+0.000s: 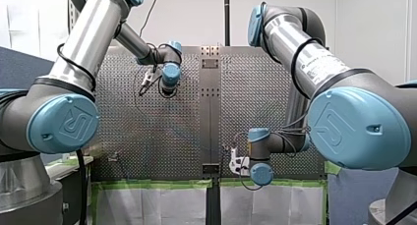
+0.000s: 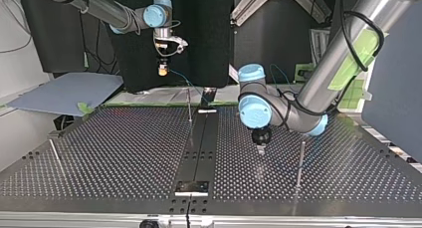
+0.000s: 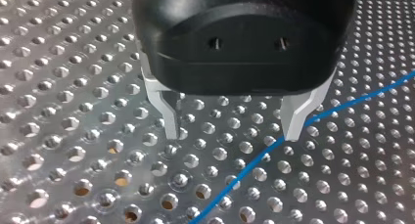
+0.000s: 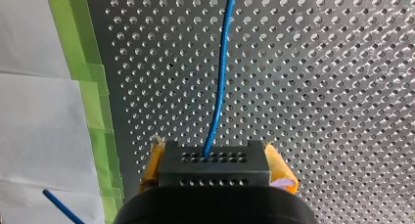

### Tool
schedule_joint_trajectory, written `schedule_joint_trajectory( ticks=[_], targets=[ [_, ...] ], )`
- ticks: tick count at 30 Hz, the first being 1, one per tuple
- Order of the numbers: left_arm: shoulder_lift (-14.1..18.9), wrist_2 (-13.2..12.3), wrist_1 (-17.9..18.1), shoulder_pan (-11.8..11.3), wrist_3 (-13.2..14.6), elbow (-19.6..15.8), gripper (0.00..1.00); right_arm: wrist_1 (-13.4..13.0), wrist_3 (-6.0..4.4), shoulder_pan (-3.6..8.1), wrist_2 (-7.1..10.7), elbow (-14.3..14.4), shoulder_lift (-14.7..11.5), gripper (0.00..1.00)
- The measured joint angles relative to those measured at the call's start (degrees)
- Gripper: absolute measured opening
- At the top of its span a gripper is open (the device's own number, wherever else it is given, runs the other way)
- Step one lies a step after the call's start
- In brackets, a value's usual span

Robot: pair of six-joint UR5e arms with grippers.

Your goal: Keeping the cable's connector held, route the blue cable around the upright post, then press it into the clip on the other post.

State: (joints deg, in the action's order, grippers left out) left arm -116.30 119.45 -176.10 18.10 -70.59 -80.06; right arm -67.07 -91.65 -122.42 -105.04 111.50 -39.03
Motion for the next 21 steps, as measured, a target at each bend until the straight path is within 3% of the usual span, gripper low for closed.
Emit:
schedule_joint_trajectory(
  ticks=[6,21],
  targets=[
    [-0.7,0.9,0.0,-0.2,0.9,0.0,1.00,0.0,0.03,0.02,0.00,0.0,0.0,0.00],
    [-6.7,3.3,0.8,1.2,5.4,0.0,1.00,0.1,0.07,0.04,0.00,0.0,0.0,0.00]
  ],
)
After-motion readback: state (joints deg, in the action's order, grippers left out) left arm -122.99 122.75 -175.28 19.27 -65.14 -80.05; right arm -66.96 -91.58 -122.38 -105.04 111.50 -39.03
